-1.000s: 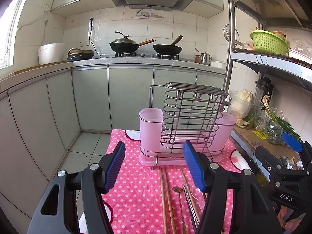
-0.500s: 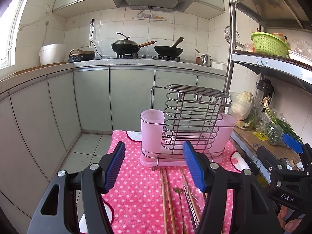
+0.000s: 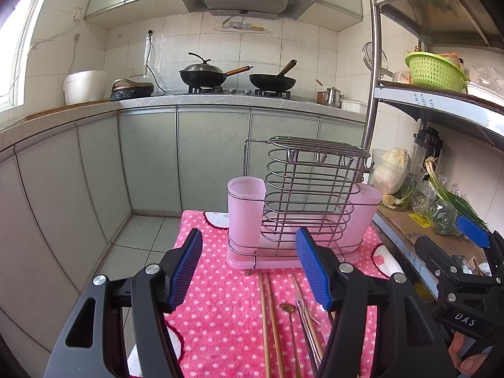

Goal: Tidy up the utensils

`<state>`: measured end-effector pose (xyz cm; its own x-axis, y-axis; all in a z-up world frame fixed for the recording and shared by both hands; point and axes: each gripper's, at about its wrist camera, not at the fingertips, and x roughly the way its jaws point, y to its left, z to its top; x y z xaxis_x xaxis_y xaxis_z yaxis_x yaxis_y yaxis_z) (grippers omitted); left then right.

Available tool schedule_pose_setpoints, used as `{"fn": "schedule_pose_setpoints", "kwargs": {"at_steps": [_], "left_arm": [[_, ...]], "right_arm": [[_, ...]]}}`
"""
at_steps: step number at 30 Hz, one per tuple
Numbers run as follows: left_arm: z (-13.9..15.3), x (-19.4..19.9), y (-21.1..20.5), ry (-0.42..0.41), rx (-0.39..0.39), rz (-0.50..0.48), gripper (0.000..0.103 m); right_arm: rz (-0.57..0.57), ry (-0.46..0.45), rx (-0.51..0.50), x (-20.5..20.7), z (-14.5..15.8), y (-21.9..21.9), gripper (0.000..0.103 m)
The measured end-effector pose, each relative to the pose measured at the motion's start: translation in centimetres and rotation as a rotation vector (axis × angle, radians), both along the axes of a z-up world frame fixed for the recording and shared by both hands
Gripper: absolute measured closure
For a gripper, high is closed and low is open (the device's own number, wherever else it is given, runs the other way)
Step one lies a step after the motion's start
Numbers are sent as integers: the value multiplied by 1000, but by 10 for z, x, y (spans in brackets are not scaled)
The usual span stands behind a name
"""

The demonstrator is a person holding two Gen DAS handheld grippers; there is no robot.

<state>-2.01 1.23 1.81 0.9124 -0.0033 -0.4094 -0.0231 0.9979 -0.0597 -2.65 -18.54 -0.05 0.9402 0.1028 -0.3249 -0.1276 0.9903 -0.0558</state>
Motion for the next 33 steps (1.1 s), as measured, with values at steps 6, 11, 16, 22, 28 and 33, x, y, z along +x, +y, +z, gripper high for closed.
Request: {"fn": "schedule_pose_setpoints", "kwargs": {"at_steps": [6,11,16,22,28,33], "left_arm": [[0,0,1,0,1,1,42],[1,1,1,2,0,1,42],[1,1,1,-1,-2,0,42],[1,1,0,-1,-3,1,42],[0,1,0,0,-1,0,42],[-2,4,1,20,2,-6,42]], "right_arm": [[0,-3,2,0,1,1,3],[2,-3,-1,0,0,2,3],[2,-2,-1,1,0,2,3],[5,-3,5,0,1,2,3],[7,-3,0,0,1,2,3],[12,14,-1,3,1,1,3]]}}
